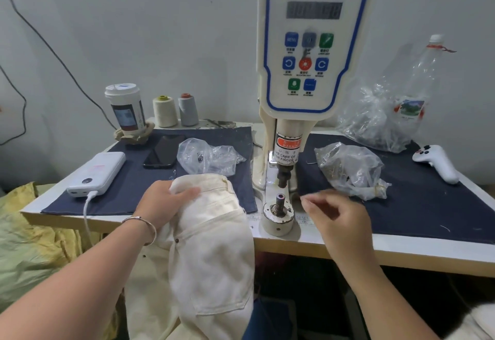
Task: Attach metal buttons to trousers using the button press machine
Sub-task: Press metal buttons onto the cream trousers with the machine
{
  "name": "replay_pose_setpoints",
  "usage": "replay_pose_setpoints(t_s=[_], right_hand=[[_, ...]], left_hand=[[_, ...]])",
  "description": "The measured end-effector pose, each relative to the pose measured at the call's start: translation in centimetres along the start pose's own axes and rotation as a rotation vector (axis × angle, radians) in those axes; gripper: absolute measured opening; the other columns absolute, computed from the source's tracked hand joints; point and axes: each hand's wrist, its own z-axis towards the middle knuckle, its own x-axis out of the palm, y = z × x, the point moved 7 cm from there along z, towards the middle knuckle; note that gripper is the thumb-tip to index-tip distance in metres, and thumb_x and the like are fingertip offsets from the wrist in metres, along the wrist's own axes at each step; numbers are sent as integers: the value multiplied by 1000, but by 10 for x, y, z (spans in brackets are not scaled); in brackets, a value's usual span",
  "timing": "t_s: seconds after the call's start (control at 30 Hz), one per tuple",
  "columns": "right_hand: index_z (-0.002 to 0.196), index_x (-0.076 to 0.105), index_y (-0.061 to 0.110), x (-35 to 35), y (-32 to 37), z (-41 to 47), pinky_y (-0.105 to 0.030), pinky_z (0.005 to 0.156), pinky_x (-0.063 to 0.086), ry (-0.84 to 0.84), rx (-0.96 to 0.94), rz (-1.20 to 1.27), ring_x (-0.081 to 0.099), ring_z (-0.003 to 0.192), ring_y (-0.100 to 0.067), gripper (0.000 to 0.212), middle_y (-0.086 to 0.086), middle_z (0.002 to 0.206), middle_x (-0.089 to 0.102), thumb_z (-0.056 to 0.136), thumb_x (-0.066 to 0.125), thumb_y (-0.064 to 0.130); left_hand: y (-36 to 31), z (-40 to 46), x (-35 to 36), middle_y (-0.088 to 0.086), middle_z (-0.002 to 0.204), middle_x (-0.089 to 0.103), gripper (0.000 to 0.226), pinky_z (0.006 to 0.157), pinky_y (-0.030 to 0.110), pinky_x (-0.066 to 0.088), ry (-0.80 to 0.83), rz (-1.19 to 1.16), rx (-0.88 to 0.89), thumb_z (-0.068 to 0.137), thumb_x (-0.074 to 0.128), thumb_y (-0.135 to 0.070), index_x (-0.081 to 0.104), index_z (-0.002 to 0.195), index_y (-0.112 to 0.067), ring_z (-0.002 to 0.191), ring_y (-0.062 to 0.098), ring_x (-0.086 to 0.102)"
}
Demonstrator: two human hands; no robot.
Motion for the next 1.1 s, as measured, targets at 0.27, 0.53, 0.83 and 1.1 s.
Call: replay_pose_setpoints(t_s=[0.27, 0.53, 0.83, 1.1], right_hand=[[126, 62, 29, 67, 76, -62, -15, 105, 30, 507, -395, -143, 42, 120, 4, 44, 19, 125, 57, 85, 70, 15], [81, 67, 19, 38, 125, -68, -33, 108, 21, 616, -534, -283, 46, 96, -2, 17, 16, 83, 56, 84, 71, 36], [93, 70, 23, -44, 193, -82, -15, 82, 46, 605, -605, -6, 62, 80, -10, 12, 13, 86, 68, 90, 60, 30], [82, 63, 25, -55, 175, -69, -3, 54, 31, 608, -470, 234, 45, 52, 5, 9, 24, 60, 51, 90, 63, 21]], left_hand=[[-47, -71, -28, 7, 71, 61, 35, 67, 31, 40, 265, -127, 158, 90, 67, -40, 75, 79, -8, 68, 19, 53], [-94, -117, -56, 17, 92, 76, 47, 75, 38, 59, 346, -167, 131, 68, 76, -55, 79, 89, -13, 82, 29, 73], [-158, -178, -51, -16, 127, 55, 52, 103, 33, 44, 86, 557, 778, 82, 57, -65, 57, 126, -39, 121, 8, 49], [-152, -245, 17, -10, 101, 66, 11, 85, 22, 44, 841, -253, 743, 90, 63, -19, 74, 87, -21, 96, 7, 60]])
